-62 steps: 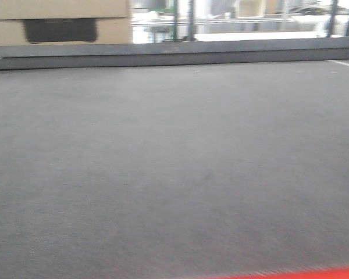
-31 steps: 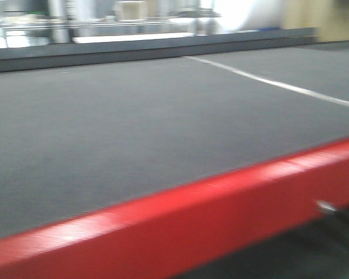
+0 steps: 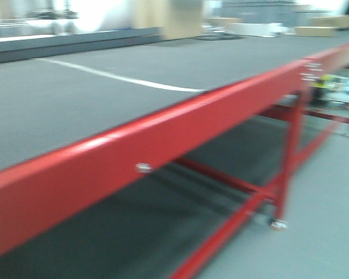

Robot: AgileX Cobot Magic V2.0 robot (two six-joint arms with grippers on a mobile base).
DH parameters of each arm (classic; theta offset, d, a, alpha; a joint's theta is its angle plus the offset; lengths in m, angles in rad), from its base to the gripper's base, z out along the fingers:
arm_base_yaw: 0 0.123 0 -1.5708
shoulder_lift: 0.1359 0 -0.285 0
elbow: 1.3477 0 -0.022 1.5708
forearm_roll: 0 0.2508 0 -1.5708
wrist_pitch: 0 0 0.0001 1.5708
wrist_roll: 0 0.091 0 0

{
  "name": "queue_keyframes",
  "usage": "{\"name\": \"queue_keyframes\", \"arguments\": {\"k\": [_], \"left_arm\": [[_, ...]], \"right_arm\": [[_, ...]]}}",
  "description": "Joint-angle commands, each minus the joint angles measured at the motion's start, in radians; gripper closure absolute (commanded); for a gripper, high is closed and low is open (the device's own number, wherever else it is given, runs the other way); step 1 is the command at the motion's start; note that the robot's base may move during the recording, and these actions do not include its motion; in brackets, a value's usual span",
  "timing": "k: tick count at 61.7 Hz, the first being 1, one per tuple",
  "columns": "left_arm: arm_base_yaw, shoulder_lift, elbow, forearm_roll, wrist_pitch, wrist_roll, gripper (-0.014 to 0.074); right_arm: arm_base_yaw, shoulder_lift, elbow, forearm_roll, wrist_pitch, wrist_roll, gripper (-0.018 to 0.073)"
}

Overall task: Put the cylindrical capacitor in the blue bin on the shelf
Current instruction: 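Drive the base to the shelf of blue bins holding both cylinders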

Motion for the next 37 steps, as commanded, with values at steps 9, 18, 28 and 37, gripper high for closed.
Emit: {"name": "queue_keyframes", "arguments": {"k": [9,18,28,37], "left_arm": [[-0.005,-0.005,-0.006,-0.005,-0.024,-0.001,0.0707],[-0.005,-0.005,-0.006,-0.005,-0.024,-0.001,0.0707],[-0.005,-0.005,-0.006,-0.005,-0.024,-0.001,0.0707],[-0.005,-0.005,-0.006,-0.005,-0.024,-0.001,0.0707]], "right_arm": [[0.0,-0.006,-0.009,-0.003,-0.027,-0.002,0.0687],[0.0,-0.006,-0.009,-0.003,-0.027,-0.002,0.0687],[0.0,-0.006,-0.009,-0.003,-0.027,-0.002,0.0687],[0.0,-0.006,-0.009,-0.003,-0.027,-0.002,0.0687]]}}
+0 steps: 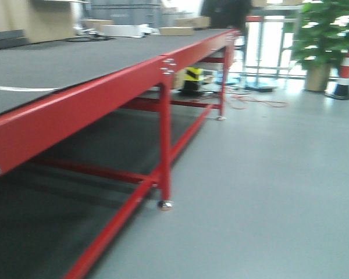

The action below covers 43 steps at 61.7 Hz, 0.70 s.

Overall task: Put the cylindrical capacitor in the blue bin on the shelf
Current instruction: 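Drive the base to the shelf of blue bins holding both cylinders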

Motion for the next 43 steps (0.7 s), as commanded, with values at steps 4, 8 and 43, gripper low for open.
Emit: {"name": "queue_keyframes", "arguments": {"k": [4,8,43], "left_arm": [[-0.005,-0.005,-0.006,-0.005,-0.024,-0.001,0.0707],[-0.005,-0.005,-0.006,-0.005,-0.024,-0.001,0.0707],[-0.005,-0.005,-0.006,-0.005,-0.024,-0.001,0.0707]], "right_arm": [[0.0,-0.006,-0.009,-0.003,-0.027,-0.002,0.0687],[0.0,-0.006,-0.009,-0.003,-0.027,-0.002,0.0687],[0.0,-0.006,-0.009,-0.003,-0.027,-0.002,0.0687]]}}
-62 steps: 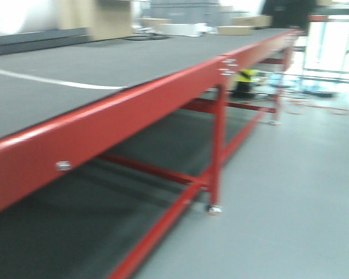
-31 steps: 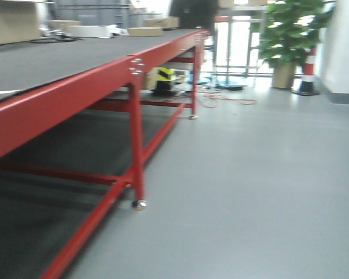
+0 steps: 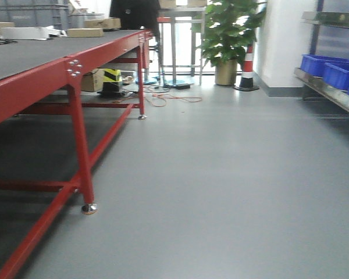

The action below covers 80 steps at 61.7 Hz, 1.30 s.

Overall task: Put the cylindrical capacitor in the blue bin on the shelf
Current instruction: 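Drive the base to the shelf of blue bins holding both cylinders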

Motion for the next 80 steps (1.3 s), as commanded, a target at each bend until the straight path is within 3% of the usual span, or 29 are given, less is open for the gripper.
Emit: {"name": "queue_keyframes", "arguments": {"k": [1,80], "left_arm": [[-0.005,-0.005,-0.006,-0.005,-0.024,-0.001,0.0707],[-0.005,-0.008,-0.006,-0.003,-0.024,-0.001,0.0707]], "right_arm": [[0.0,-0.006,-0.009,-0.003,-0.027,-0.002,0.0687],[0.0,-0.006,-0.009,-0.003,-0.027,-0.002,0.0687]]}}
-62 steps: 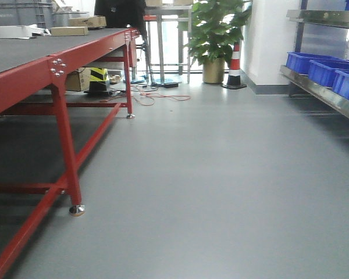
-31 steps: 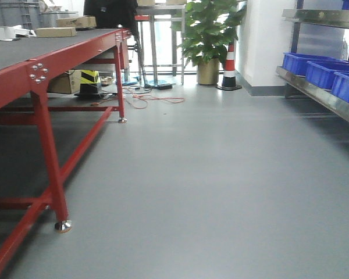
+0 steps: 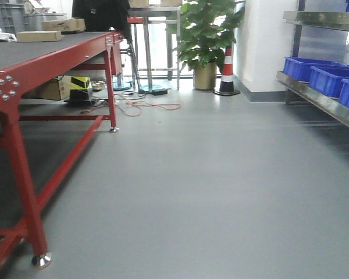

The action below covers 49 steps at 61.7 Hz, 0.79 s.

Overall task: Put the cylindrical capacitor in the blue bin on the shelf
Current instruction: 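Drive the base to the shelf of blue bins holding both cylinders, then lower the orange cylinder into a blue bin and open the left gripper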

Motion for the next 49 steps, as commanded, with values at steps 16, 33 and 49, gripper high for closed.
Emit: {"name": "queue_keyframes", "arguments": {"k": [16,33,49], "left_arm": [[-0.005,-0.006,-0.006,-0.003,-0.026,-0.001,0.0707],[-0.005,-0.006,-0.006,-0.003,-0.026,-0.001,0.0707],[-0.005,-0.006,-0.006,-0.003,-0.026,-0.001,0.0707]], "right_arm": [[0.0,-0.004,-0.005,-0.003,-0.033,-0.002,0.0687],[0.0,-0.004,-0.005,-0.003,-0.033,-0.002,0.0687],[0.0,-0.004,-0.005,-0.003,-0.033,-0.002,0.0687]]}}
